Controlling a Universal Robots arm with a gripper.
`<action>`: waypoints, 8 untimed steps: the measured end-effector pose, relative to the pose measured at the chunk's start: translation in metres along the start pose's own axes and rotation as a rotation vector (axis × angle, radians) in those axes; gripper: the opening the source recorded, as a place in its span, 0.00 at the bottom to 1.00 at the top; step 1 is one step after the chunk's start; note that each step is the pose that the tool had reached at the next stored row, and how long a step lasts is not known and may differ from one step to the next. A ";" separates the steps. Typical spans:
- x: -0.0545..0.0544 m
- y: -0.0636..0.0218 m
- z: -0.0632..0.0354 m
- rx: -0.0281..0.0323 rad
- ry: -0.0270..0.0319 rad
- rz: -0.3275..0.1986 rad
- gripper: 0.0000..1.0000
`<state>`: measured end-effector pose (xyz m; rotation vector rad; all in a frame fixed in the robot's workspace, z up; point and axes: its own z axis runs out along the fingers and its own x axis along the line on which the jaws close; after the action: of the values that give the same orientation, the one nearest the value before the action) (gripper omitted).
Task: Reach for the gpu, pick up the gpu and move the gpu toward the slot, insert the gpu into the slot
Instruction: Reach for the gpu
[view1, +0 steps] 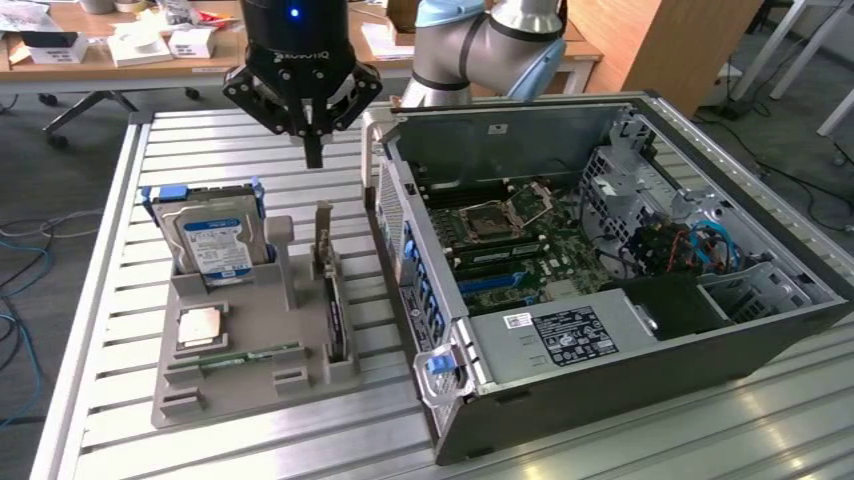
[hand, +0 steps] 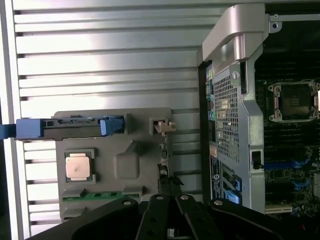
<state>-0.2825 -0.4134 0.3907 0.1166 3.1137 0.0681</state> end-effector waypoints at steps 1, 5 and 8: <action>0.000 -0.0019 -0.0001 0.0000 0.0000 0.000 0.11; -0.001 -0.0085 -0.0004 0.0000 0.0000 0.000 0.11; -0.001 -0.0141 -0.0006 0.0000 0.0000 0.000 0.11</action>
<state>-0.2826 -0.4275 0.3907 0.1167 3.1137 0.0682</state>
